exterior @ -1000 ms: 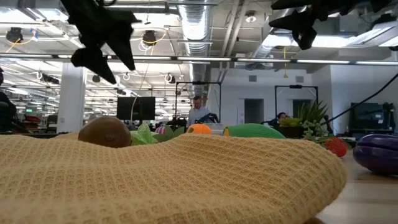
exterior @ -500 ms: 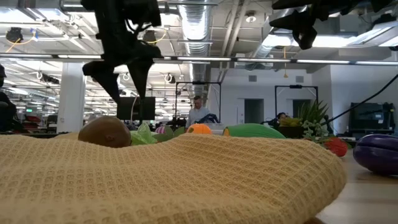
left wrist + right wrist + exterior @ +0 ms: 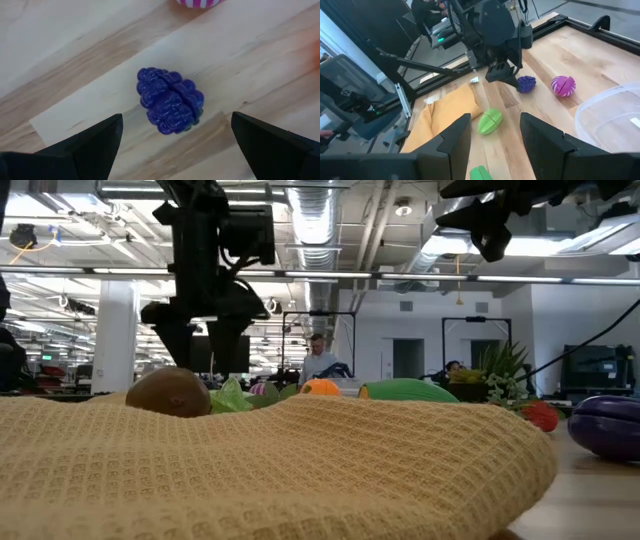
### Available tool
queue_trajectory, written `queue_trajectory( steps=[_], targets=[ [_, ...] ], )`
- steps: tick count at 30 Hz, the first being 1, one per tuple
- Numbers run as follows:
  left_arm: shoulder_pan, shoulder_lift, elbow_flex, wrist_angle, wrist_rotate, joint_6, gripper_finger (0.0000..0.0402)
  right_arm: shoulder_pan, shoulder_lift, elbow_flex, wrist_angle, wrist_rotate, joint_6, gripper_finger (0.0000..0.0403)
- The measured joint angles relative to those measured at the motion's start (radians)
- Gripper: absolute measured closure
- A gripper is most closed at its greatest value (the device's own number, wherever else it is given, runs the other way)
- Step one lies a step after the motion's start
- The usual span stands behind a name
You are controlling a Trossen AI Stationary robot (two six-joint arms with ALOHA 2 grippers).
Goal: Pick and placing Produce into tupperware
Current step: Put the grapes in the transparent bin
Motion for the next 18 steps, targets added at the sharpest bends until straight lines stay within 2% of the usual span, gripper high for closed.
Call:
queue_trajectory(
  steps=[18],
  targets=[
    [0.046, 0.030, -0.001, 0.088, -0.007, 0.105, 0.0037, 0.000, 0.000, 0.000, 0.000, 0.000, -0.010, 0.0209]
  ],
)
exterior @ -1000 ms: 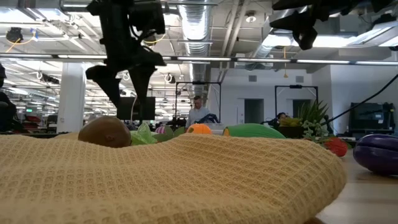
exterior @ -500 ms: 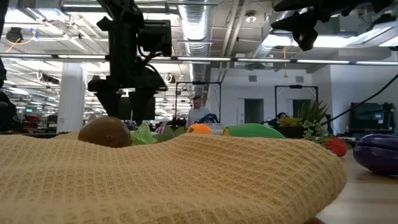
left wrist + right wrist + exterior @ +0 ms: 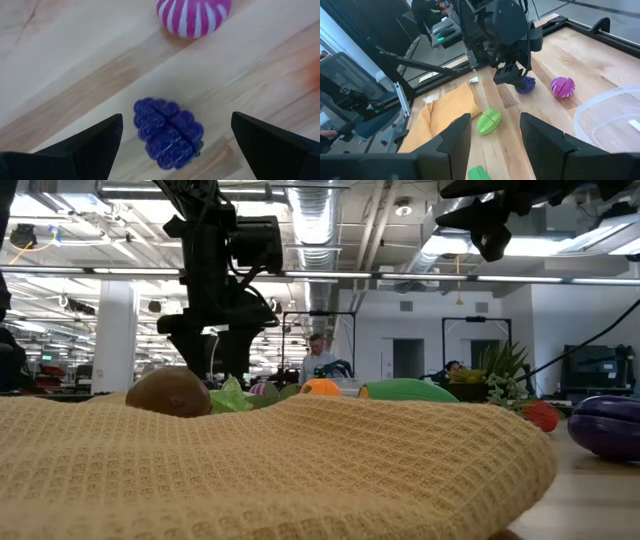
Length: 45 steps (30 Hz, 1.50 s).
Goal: Pick and placing Produce into tupperware
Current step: Put the grapes in the transparent bin
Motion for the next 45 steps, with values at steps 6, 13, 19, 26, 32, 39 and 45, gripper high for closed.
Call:
queue_trajectory(
  steps=[6, 13, 19, 26, 32, 39, 45],
  targets=[
    [0.012, 0.000, -0.015, 0.003, 0.023, 0.008, 0.0037, 0.000, 0.000, 0.000, 0.000, 0.000, 0.000, 0.0209],
    [0.020, 0.000, -0.057, 0.005, 0.036, -0.084, 0.0037, 0.000, 0.000, 0.000, 0.000, 0.001, 0.000, 0.0209],
    [0.016, 0.000, -0.082, 0.062, 0.060, -0.128, 0.0037, -0.002, 0.000, 0.000, 0.000, 0.001, -0.008, 0.0209],
    [0.016, 0.000, -0.082, 0.082, 0.060, -0.125, 0.0037, -0.016, 0.000, 0.000, 0.000, 0.001, -0.008, 0.0209],
    [0.016, 0.000, -0.082, 0.086, 0.059, -0.108, 0.0038, -0.015, 0.000, 0.000, 0.000, 0.001, -0.008, 0.0209],
    [0.016, 0.000, -0.082, 0.086, 0.058, -0.101, 0.0038, -0.015, 0.000, 0.000, 0.000, 0.001, -0.008, 0.0209],
    [0.016, 0.000, -0.082, 0.085, 0.057, -0.101, 0.0038, -0.015, 0.000, 0.000, 0.000, 0.001, -0.008, 0.0209]
  ],
)
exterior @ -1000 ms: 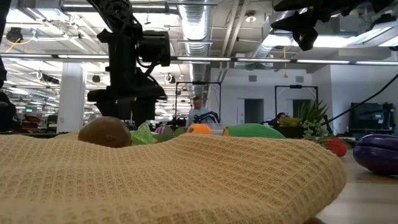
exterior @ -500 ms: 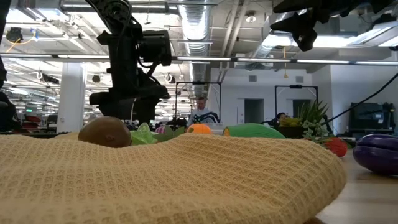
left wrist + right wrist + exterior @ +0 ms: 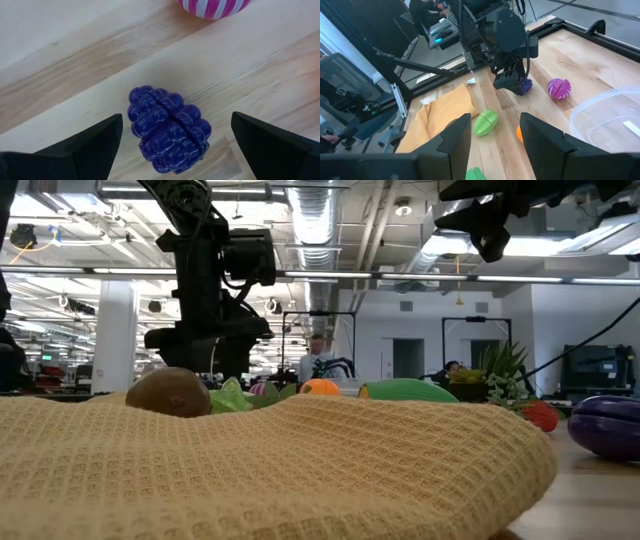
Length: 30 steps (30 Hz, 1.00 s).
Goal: Pick and placing Produce into tupperware
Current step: Put the grapes in the transparent bin
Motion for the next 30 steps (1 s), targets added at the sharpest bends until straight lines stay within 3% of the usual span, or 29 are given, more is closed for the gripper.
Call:
queue_trajectory(
  steps=[8, 30],
  targets=[
    [-0.036, 0.120, 0.006, 0.037, 0.029, -0.004, 0.0038, 0.000, 0.000, 0.000, 0.000, 0.000, 0.000, 0.0209],
    [-0.056, 0.118, 0.001, 0.067, -0.024, -0.010, 0.0043, 0.002, 0.000, 0.000, -0.003, 0.000, 0.001, 0.0209]
  ],
)
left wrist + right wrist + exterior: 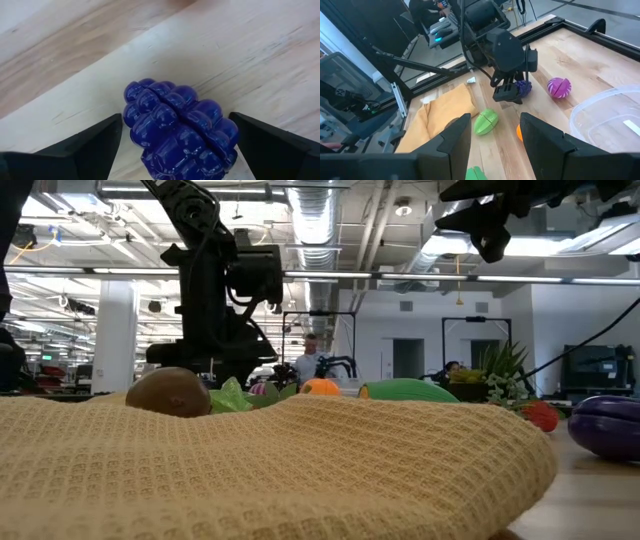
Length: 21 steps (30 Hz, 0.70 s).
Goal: Pick and placing Produce into tupperware
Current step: Put the grapes in the transparent bin
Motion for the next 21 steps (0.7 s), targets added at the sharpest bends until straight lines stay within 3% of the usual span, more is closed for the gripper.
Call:
queue_trajectory(
  steps=[10, 21],
  targets=[
    [-0.001, 0.001, 0.000, 0.011, 0.000, 0.010, 0.0102, 0.000, 0.000, 0.000, 0.000, 0.000, 0.000, 0.0209],
    [-0.001, 0.001, 0.001, 0.011, -0.006, 0.011, 0.0124, 0.000, 0.002, 0.000, 0.001, 0.000, 0.001, 0.0209]
  ],
)
